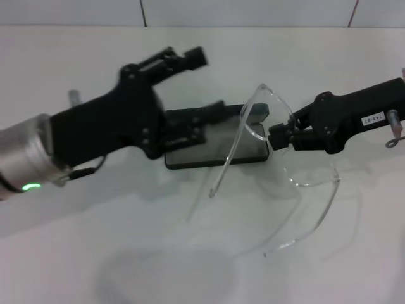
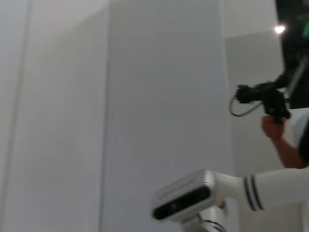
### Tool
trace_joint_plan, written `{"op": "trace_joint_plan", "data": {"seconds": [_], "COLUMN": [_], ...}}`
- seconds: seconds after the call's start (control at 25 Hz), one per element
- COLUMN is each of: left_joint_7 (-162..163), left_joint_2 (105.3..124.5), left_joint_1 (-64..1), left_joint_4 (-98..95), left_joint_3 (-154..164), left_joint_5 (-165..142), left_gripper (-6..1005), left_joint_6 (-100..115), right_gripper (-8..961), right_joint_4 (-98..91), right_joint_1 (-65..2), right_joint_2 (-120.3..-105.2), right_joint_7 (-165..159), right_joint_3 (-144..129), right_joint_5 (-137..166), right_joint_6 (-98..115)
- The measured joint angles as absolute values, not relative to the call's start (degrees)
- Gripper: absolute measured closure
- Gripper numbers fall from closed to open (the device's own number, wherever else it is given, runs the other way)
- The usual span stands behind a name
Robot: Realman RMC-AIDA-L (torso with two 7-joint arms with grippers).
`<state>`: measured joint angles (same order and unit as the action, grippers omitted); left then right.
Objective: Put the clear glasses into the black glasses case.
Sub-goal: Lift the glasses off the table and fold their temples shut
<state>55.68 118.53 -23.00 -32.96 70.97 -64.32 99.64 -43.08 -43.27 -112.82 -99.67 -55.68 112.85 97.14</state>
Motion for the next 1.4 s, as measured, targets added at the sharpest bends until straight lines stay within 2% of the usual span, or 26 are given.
{"op": "trace_joint_plan", "data": {"seconds": [0.16, 0.4, 0.6, 1.4], "left_joint_7": [56.11, 57.00, 56.96, 56.14], "left_joint_2": [119.48, 119.58, 119.61, 119.87], "left_joint_1": [-25.50, -29.59, -30.09, -30.63], "left_joint_4": [-32.47, -29.80, -29.31, -26.01], "left_joint_3": [71.20, 73.62, 73.94, 74.10], "left_joint_5": [-67.30, -68.21, -68.79, -68.91], "left_gripper": [210, 210, 210, 210], "left_joint_6": [99.72, 99.94, 99.76, 100.13], "right_gripper": [833, 833, 833, 833], "right_joint_4": [-41.82, -41.70, -41.73, -41.99], "right_joint_1": [-43.76, -43.99, -44.19, -43.44], "right_joint_2": [-113.29, -114.49, -115.11, -115.19], "right_joint_7": [-98.94, -98.89, -98.88, -98.78], "right_joint_3": [-55.25, -55.25, -55.20, -55.17], "right_joint_5": [112.53, 112.43, 112.13, 108.36], "right_joint_6": [97.73, 97.66, 97.66, 98.41]}}
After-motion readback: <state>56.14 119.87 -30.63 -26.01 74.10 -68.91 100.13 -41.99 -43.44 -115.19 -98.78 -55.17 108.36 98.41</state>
